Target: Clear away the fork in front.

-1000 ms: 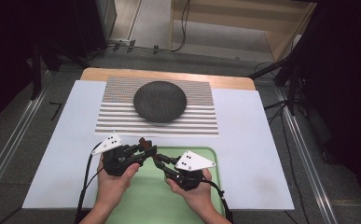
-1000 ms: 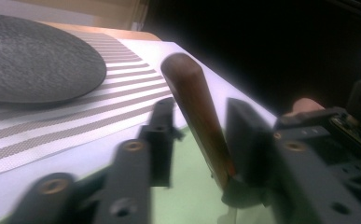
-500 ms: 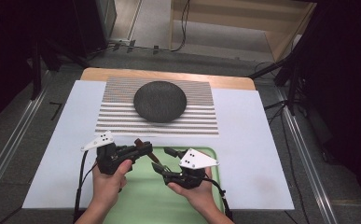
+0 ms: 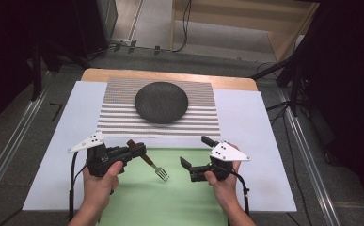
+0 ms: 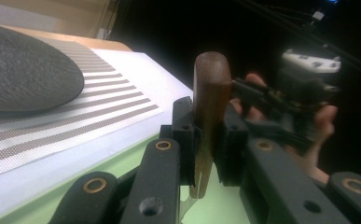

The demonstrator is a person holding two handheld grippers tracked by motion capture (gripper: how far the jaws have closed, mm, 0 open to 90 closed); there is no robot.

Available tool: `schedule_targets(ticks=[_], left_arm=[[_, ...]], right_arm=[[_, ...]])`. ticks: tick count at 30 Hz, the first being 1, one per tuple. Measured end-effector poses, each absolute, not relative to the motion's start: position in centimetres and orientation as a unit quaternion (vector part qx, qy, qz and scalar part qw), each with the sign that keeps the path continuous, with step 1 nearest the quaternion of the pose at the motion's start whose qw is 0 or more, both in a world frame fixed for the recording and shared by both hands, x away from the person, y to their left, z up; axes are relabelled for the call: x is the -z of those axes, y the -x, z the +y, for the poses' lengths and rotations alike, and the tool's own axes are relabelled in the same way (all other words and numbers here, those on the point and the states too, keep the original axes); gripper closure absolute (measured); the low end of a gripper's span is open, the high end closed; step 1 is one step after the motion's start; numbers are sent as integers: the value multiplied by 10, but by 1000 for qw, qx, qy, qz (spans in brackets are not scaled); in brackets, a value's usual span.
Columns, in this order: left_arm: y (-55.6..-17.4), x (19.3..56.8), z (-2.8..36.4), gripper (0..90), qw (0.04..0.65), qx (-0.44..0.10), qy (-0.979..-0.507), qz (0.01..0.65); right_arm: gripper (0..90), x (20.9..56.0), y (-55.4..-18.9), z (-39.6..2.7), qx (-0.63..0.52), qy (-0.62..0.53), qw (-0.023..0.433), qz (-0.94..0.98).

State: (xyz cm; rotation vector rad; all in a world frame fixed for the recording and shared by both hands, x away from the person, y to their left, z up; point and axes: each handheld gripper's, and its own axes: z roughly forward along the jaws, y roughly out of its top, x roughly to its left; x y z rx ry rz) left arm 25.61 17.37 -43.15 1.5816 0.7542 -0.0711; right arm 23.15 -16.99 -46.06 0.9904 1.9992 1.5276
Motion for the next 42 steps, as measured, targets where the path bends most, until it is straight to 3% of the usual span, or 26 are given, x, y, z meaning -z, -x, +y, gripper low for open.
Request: schedule_targets(ticks=[8,25,42], left_arm=[[-252,427,189,799,637,36,-698,324],[-247,426,202,798,617,56,-723,306],[-248,434,214,798,595,104,-740,297]], right_arm=[[0,467,-232,-206,-516,-388,265,716],[0,481,-217,-279,-479,-430,313,698],[0,497,-205,-313,-451,-463,321,692]])
